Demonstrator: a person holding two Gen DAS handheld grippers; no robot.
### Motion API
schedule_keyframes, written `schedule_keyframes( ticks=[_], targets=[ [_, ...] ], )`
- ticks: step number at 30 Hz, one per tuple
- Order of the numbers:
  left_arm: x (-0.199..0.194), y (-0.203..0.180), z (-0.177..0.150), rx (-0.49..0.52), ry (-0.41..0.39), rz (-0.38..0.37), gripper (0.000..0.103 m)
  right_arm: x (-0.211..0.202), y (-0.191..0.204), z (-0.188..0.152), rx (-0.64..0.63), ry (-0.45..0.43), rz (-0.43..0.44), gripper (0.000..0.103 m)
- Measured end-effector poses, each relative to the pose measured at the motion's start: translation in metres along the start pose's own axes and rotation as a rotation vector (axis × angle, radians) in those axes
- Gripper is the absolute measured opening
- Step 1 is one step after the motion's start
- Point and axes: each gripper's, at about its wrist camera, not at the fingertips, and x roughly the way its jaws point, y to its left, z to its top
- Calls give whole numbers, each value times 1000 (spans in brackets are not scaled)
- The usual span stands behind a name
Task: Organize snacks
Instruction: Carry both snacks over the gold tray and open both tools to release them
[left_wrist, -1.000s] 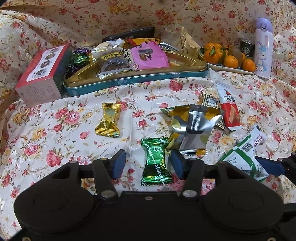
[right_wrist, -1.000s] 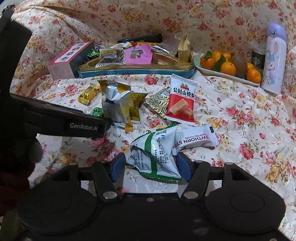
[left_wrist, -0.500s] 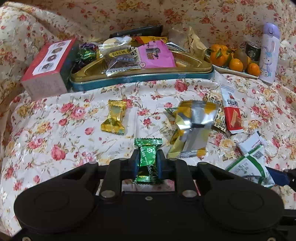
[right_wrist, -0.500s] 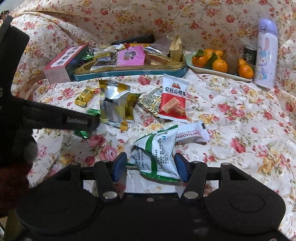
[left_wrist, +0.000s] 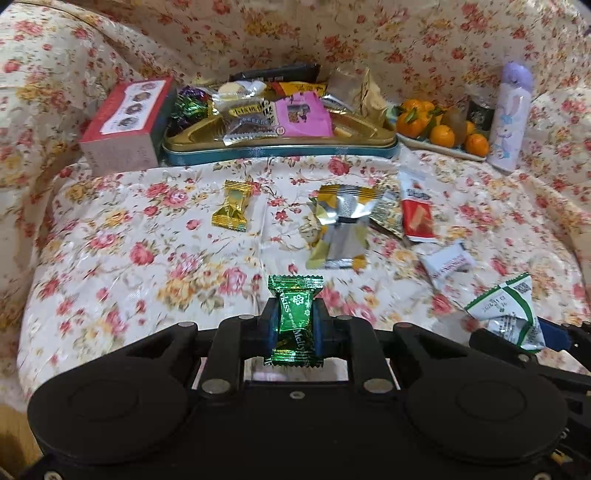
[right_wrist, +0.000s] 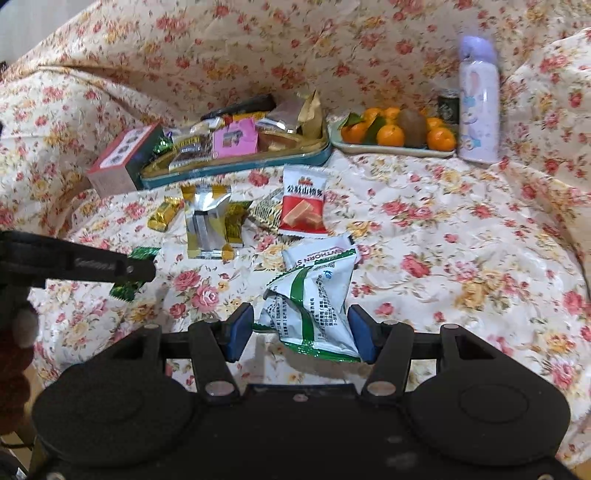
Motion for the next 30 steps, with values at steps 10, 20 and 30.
schedule_keyframes(
  ticks=[10,20,30],
  targets=[
    [-70,-9,-34,-24,-43,6,24,-69,2,-21,-2,-86,47,59],
    [-120,-20,-82,-38,-86,14,24,-141,3,-60,20,-172,100,59],
    [-139,-43,-123,-19,-59,-37,24,-182,2,-93,31,-216,116,59]
  ],
)
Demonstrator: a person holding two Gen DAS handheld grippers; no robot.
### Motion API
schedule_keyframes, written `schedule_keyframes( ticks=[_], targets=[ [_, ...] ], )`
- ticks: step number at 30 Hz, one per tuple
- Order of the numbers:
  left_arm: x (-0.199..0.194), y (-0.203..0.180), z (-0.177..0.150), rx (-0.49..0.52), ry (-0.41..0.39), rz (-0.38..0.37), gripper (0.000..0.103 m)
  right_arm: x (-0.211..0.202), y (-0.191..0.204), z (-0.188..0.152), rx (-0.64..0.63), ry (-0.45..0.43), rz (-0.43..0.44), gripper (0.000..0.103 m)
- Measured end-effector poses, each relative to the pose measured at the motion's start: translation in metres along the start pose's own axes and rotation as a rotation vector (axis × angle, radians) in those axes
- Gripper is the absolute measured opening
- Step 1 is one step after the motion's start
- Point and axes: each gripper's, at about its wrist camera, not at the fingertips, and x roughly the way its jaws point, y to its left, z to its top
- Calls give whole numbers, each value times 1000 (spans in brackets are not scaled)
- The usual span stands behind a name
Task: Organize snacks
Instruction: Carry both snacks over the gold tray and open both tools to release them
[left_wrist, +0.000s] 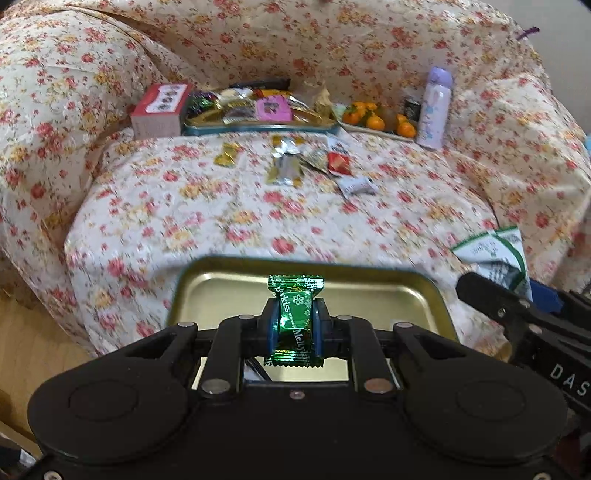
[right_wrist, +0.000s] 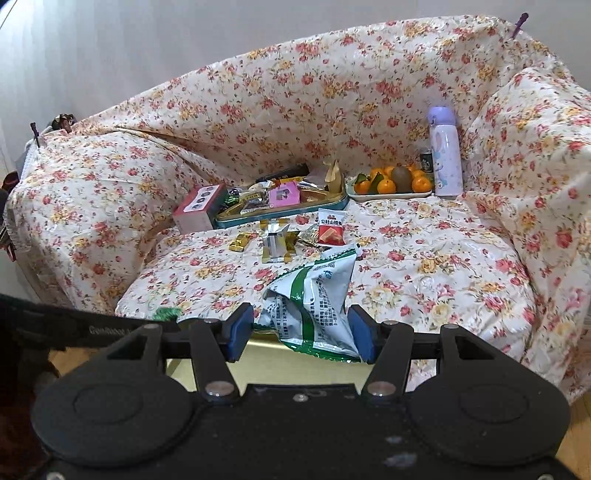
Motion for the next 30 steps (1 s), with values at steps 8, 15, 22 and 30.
schedule_keyframes(
  ticks=[8,15,22,30],
  targets=[
    [6,-13,-31,-14,79,-13,24,-21,-5,-14,6,8,-9,59],
    [16,-11,-41,-24,118,18,24,-14,-8,-22,17,56,-24,59],
    [22,-8,-45,-31,136,54,24,-4,-8,-31,-2,125,-52,59],
    [27,-8,-47,-22,146,97,24,2,-5,-38,-45,169,-58,59]
  ],
)
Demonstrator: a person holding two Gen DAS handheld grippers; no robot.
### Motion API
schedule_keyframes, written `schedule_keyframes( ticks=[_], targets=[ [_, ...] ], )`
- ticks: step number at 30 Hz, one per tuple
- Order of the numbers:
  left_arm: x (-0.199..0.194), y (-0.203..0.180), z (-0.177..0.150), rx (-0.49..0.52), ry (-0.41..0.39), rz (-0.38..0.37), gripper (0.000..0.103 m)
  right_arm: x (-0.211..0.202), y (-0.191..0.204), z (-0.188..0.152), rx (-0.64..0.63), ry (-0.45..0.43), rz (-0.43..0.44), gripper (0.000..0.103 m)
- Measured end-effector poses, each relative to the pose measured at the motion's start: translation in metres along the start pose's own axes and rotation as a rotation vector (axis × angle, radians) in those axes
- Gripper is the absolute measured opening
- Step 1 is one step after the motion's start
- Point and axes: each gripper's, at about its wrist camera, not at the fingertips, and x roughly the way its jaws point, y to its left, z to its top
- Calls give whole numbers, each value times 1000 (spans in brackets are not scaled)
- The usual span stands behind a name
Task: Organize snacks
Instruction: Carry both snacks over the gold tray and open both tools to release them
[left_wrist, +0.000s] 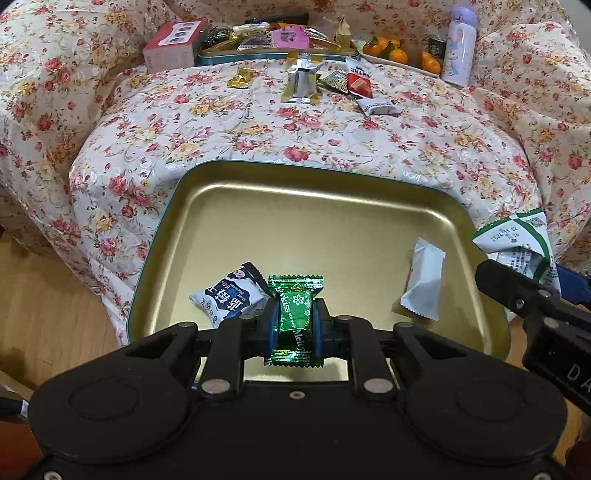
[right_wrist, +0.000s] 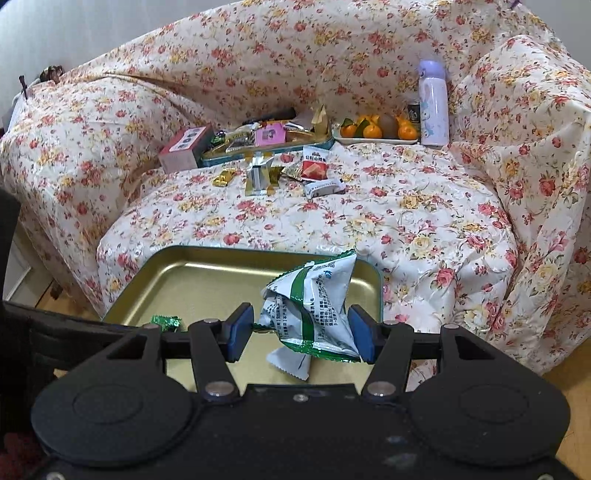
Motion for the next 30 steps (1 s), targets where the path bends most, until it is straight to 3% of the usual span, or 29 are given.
schedule_keyframes(
  ticks=[30],
  targets=[
    [3,3,-1,-10,19,22,29,13,-1,-7,-62,78,1,60]
  ],
)
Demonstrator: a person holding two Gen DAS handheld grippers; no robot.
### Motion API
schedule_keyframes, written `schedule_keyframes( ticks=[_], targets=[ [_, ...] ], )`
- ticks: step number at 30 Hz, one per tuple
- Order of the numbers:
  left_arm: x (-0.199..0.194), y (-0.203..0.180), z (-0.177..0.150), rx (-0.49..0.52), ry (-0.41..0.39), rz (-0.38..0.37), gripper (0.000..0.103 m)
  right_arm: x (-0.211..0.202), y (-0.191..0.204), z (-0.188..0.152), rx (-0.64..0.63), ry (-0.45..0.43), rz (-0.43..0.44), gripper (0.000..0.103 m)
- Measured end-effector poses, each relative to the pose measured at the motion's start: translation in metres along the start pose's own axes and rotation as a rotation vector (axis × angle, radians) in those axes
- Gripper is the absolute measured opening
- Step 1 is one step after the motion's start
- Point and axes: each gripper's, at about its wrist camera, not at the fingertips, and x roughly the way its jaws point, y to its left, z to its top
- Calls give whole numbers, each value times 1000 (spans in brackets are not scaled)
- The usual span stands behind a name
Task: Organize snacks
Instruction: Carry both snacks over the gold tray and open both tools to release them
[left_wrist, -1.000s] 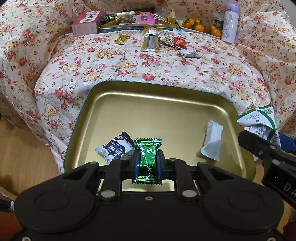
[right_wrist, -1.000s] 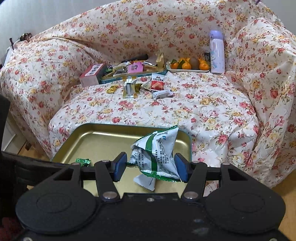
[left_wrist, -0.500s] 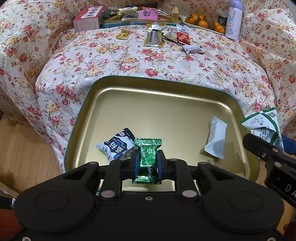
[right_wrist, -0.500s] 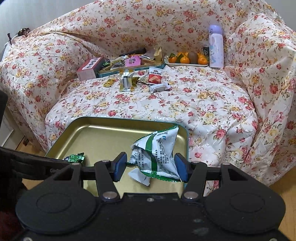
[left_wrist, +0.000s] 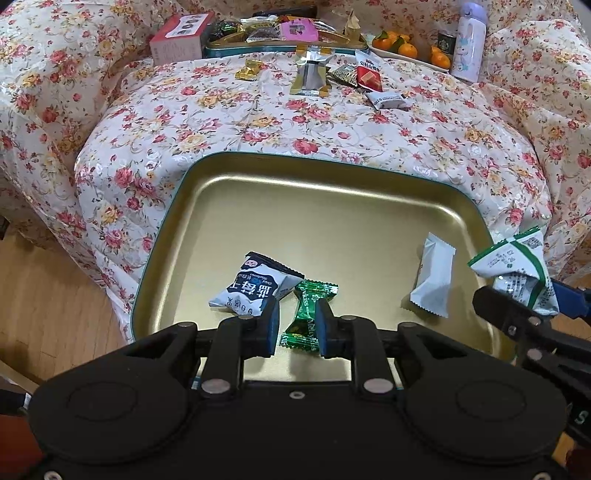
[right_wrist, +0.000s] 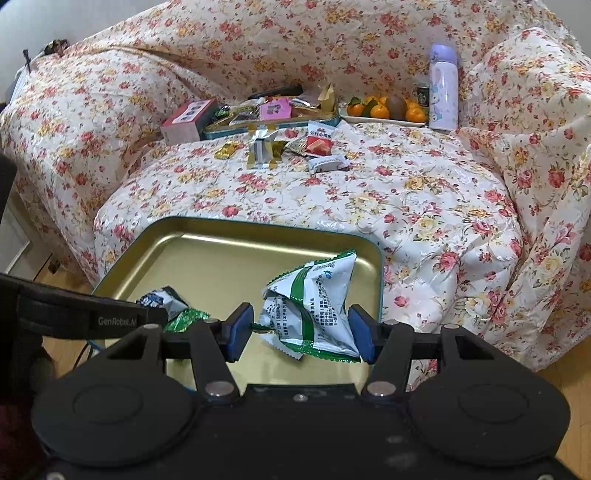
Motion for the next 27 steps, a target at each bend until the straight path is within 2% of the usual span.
schedule_keyframes(
  ticks=[11,27],
  targets=[
    [-1,0,0,0,-4,9,29,4,13,-6,-103,24,1,60],
    [-1,0,-1,0,-4,10,29,4,14,-8,-101,35,22,61]
  ],
)
